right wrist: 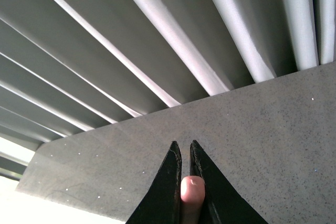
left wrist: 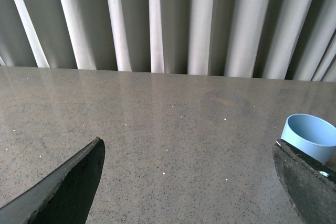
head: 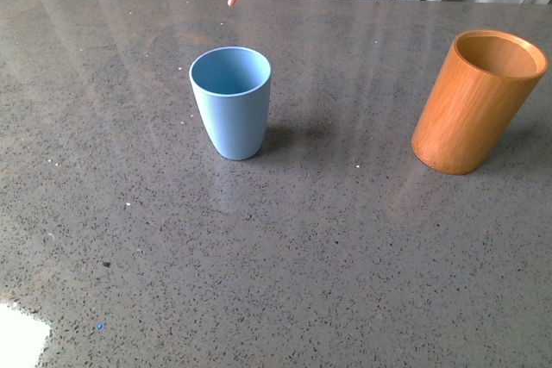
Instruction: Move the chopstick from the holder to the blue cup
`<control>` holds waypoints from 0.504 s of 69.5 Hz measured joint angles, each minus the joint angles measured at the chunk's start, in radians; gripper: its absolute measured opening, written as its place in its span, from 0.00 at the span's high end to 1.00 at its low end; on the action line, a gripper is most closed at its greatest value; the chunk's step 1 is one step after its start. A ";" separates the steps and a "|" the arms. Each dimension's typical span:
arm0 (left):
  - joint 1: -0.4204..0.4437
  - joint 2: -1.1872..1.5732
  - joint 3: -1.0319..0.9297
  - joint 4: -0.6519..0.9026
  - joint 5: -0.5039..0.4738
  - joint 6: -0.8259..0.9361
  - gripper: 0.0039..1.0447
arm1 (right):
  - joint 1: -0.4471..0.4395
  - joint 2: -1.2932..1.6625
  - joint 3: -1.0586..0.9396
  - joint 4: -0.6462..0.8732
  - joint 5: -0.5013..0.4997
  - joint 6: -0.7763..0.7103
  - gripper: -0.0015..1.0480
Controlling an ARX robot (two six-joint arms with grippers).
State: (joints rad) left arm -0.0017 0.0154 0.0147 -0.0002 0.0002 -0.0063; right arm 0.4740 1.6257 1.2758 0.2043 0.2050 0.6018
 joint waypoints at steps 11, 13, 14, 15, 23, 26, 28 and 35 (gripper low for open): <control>0.000 0.000 0.000 0.000 0.000 0.000 0.08 | 0.007 0.056 0.037 0.002 0.029 -0.034 0.98; 0.000 0.000 0.000 0.000 0.000 0.000 0.08 | 0.009 0.066 0.043 0.002 0.035 -0.041 0.98; 0.000 0.000 0.000 0.000 0.000 0.000 0.08 | 0.011 0.073 0.046 0.002 0.039 -0.048 0.98; 0.000 0.000 0.000 0.000 0.000 0.000 0.08 | 0.011 0.077 0.048 0.002 0.040 -0.051 0.98; 0.000 0.000 0.000 0.000 0.000 0.000 0.08 | 0.026 0.115 0.061 0.005 0.055 -0.084 0.98; 0.000 0.000 0.000 0.000 0.000 0.000 0.08 | 0.034 0.130 0.066 0.006 0.061 -0.100 0.98; 0.000 0.000 0.000 0.000 0.000 0.000 0.08 | 0.038 0.139 0.068 0.008 0.066 -0.108 0.98; 0.000 0.000 0.000 0.000 0.000 0.000 0.08 | 0.052 0.173 0.084 0.012 0.073 -0.132 0.98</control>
State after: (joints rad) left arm -0.0017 0.0154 0.0147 -0.0002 0.0002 -0.0063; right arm 0.5262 1.7985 1.3598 0.2165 0.2783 0.4694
